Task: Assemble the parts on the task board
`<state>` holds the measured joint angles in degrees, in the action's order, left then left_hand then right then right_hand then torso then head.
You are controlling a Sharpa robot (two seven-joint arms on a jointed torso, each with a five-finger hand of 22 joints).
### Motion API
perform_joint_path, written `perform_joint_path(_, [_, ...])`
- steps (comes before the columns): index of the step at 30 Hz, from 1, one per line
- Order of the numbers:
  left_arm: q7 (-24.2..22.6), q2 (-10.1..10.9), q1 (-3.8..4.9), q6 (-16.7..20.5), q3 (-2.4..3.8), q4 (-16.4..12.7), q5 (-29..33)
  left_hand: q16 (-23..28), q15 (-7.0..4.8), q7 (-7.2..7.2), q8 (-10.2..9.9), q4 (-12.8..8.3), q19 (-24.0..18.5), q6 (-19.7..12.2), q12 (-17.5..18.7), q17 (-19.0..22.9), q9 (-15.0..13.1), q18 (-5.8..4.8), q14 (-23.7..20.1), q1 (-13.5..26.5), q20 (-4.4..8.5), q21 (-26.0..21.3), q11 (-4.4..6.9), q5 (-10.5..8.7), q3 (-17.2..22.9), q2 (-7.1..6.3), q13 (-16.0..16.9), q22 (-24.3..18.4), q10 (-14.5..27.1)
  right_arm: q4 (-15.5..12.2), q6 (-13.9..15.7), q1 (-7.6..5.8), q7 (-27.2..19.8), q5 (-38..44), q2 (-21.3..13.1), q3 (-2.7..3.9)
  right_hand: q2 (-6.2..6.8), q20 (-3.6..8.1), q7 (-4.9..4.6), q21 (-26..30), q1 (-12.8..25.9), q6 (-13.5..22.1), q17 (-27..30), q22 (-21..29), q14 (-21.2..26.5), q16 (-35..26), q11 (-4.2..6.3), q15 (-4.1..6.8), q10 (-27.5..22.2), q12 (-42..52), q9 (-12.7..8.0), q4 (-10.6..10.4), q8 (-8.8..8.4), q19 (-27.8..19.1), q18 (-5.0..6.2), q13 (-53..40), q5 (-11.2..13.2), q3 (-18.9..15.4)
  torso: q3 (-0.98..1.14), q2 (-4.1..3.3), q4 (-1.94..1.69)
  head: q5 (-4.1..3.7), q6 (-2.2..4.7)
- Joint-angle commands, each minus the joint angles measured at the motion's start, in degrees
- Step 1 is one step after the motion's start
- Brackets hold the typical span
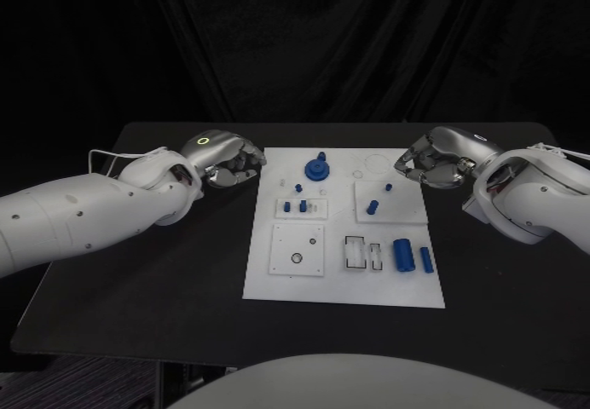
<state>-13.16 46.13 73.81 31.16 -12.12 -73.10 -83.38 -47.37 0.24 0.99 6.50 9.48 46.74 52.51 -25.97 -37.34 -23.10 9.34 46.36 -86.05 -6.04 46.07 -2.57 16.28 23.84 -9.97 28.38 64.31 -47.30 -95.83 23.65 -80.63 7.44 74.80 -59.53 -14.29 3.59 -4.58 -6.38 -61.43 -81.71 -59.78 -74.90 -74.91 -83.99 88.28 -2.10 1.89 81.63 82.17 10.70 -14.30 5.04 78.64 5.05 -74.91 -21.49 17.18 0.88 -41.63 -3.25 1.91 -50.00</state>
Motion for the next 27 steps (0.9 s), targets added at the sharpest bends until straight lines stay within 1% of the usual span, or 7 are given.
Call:
perform_joint_path(1, [-14.46,2.05,-0.07,2.12,0.03,-0.92,25.47,7.37,0.51,2.79,1.12,0.29,-12.2,1.44,-0.46,3.26,-0.15,0.07,-10.7,-0.21,0.28,-9.24,0.38,1.34,-0.23,0.72,0.01,-3.33,2.66,-0.17,0.17,-1.26,2.48,0.1,0.02,0.1,0.64,-0.02,-0.23,3.33,-0.14,-0.12,-12.01,-6.39,-4.48,-1.85,-0.06,-0.26,-2.25,-2.43,0.07,-0.03,-0.1,-1.46,1.3,-5.11,-0.32,0.51,0.02,-0.01,0.07,-0.3,0.0])
perform_joint_path(8, [-26.34,5.61,-0.17,-11.03,0.02,-3.77,49.94,20.13,4.22,4.94,-0.54,4.47,-25.71,-1.3,4.72,13.2,2.33,-3.01,-24.46,3.24,-0.81,-22.92,-2.59,8.95,-7.02,5.59,-6.15,-10.22,15.79,-0.84,-3.18,-3.15,4.87,4.74,-0.18,0.1,3.08,-0.5,-0.46,14.36,-1.98,-0.41,-7.8,-3.66,-1.32,-7.29,-0.42,-0.8,-19.85,-21.15,0.49,1.57,0.16,-7.13,2.93,11.07,-2.94,2.38,0.04,-0.05,0.17,-0.49,0.0])
perform_joint_path(13, [-30.07,6.82,-0.95,-17.55,0.01,-7.72,60.25,38.02,5.52,5.47,-2.89,7.05,-32.61,-7.76,10.77,30.94,10.2,-2.86,-35.54,6.54,-2.44,-39.08,-2.82,11.32,-15.87,8.68,-17.6,-24.89,24.08,-0.61,-6.19,-3.56,6.24,9.71,-0.44,0.1,4.99,-0.76,-0.71,24.82,-3.64,-0.26,-1.51,-2.06,5.04,-15.78,-0.87,-1.22,-32.23,-38.26,1.45,4.12,0.48,-13.86,4.43,25.53,-3.49,6.08,-0.03,0.07,-0.15,-1.08,0.0])
perform_joint_path(15, [-31.92,7.12,-1.56,-19.91,0.01,-9.27,63.97,41.57,6.03,5.14,-3.36,7.02,-37.92,-18.16,13.0,33.75,14.32,-2.62,-38.94,7.27,-2.91,-43.47,-2.57,11.2,-18.08,10.32,-20.66,-37.08,27.67,0.12,-6.75,-3.52,6.42,12.39,-0.11,0.1,5.72,-0.92,-0.69,26.27,-3.98,-0.63,0.12,-2.18,6.43,-17.65,-1.04,-1.22,-32.19,-40.68,2.05,4.89,0.86,-15.17,4.61,28.08,2.03,9.56,-0.03,0.07,-0.14,-1.58,0.0])
perform_joint_path(17, [-33.33,7.25,-1.98,-21.37,0.01,-10.15,65.99,43.93,7.29,0.24,-4.19,7.2,-41.32,-30.63,15.29,35.46,18.38,-2.89,-41.41,9.54,-3.91,-44.06,-5.39,12.08,-20.44,13.04,-23.24,-44.96,31.2,0.77,-6.72,-3.21,6.29,14.43,0.09,0.09,6.55,-0.75,-0.38,27.0,-3.74,-1.88,1.03,-2.08,7.1,-18.5,-1.3,-1.06,-33.76,-43.4,3.7,6.07,2.66,-15.87,4.88,30.38,2.46,10.67,-0.18,0.03,-0.31,-2.36,0.0])
perform_joint_path(21, [-35.21,7.69,-2.46,-22.97,0.01,-11.94,68.75,47.21,5.94,-0.48,-4.49,7.22,-46.45,-33.88,18.51,37.2,20.88,-1.14,-45.92,14.73,-4.27,-45.21,-0.41,9.79,-28.12,17.27,-26.31,-58.6,37.05,1.63,-6.65,-2.24,6.02,17.86,-0.09,0.09,7.3,-0.84,-0.66,29.47,-2.88,1.29,2.5,-1.5,8.75,-20.14,-1.99,-1.25,-36.72,-46.65,4.32,6.84,2.2,-18.01,5.18,32.97,4.03,11.47,-0.66,-0.11,-0.72,-4.14,0.76])
perform_joint_path(27, [-36.75,8.95,-2.7,-24.7,0.01,-15.42,72.92,47.37,5.36,-0.44,-4.57,7.31,-46.72,-34.35,18.67,37.34,21.1,-0.39,-46.36,15.92,-4.45,-45.6,1.33,6.61,-32.83,19.43,-26.48,-61.84,38.7,1.96,-6.76,-1.13,6.0,21.52,-0.48,0.07,7.82,-1.39,-0.62,30.13,-0.58,3.96,3.09,-1.24,9.31,-20.12,-2.44,-1.78,-39.65,-50.15,5.03,6.35,2.16,-18.68,5.19,36.36,8.81,11.62,-1.95,-0.47,-1.58,-6.22,1.59])
